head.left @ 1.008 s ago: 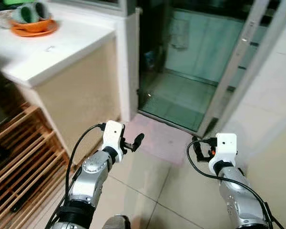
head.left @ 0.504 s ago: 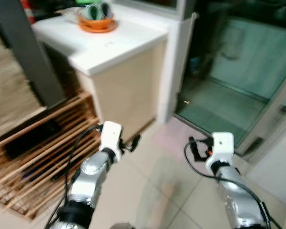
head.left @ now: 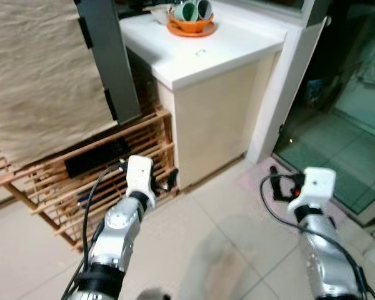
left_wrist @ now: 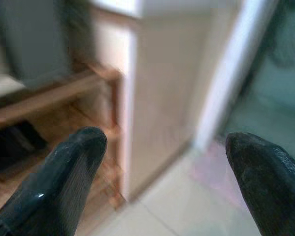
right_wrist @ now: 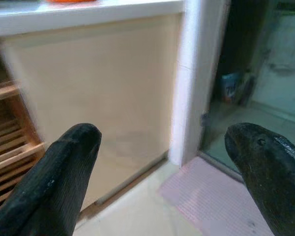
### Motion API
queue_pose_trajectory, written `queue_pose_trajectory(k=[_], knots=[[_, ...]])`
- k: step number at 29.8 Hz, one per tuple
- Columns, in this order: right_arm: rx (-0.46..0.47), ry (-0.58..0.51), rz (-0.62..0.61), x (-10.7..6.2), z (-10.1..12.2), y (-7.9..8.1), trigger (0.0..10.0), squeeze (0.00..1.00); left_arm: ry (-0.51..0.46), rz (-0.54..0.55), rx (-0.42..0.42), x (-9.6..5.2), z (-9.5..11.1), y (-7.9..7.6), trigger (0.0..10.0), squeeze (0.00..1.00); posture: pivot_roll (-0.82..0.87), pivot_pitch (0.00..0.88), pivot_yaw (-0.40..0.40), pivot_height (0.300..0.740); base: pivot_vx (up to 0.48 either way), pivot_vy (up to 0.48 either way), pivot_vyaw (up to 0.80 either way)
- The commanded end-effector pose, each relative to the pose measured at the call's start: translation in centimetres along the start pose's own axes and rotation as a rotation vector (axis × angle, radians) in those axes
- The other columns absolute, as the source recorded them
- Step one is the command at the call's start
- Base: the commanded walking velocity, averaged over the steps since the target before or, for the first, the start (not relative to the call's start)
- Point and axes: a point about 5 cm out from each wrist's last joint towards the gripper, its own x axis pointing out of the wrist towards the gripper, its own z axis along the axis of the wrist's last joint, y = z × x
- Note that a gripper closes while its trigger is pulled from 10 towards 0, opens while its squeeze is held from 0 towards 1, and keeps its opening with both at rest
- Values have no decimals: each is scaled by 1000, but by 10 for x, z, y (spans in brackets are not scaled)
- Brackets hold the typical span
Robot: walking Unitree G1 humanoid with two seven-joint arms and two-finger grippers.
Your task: Restocking fridge
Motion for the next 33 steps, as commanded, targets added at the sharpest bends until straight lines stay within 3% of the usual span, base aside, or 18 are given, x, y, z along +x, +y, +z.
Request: queue_pose_trajectory(k=[1, 5, 20, 25, 27, 28, 33], knots=[[22, -53, 30, 4, 11, 12, 10000, 51, -13, 77, -1, -6, 0, 17, 10000, 0, 27, 1, -1, 740, 0, 480, 731], [22, -60, 28, 4, 11, 12, 10000, 78, -29, 121, 0, -7, 3, 23, 10000, 0, 30, 3, -2, 740, 0, 480, 730], [14, -8, 87, 2, -1, 22, 10000, 94, -3, 143, 46, -9, -3, 19, 10000, 0, 38, 3, -6, 740, 0, 0, 729], [10, 30, 122, -10, -13, 26, 10000, 125, 25, 132, 48, -10, -9, 18, 10000, 0, 38, 6, -8, 740, 0, 0, 721], [-11, 79, 127, -19, -25, 28, 10000, 90, 38, 126, 57, -10, -11, 17, 10000, 0, 37, 7, -4, 740, 0, 0, 728], [-10, 98, 119, -22, -29, 27, 10000, 0, 42, 122, 53, -10, -12, 17, 10000, 0, 36, 7, -3, 740, 0, 0, 0], [-15, 105, 107, -25, -33, 25, 10000, 0, 41, 124, 42, -11, -12, 18, 10000, 0, 31, 4, 3, 740, 247, 0, 0]])
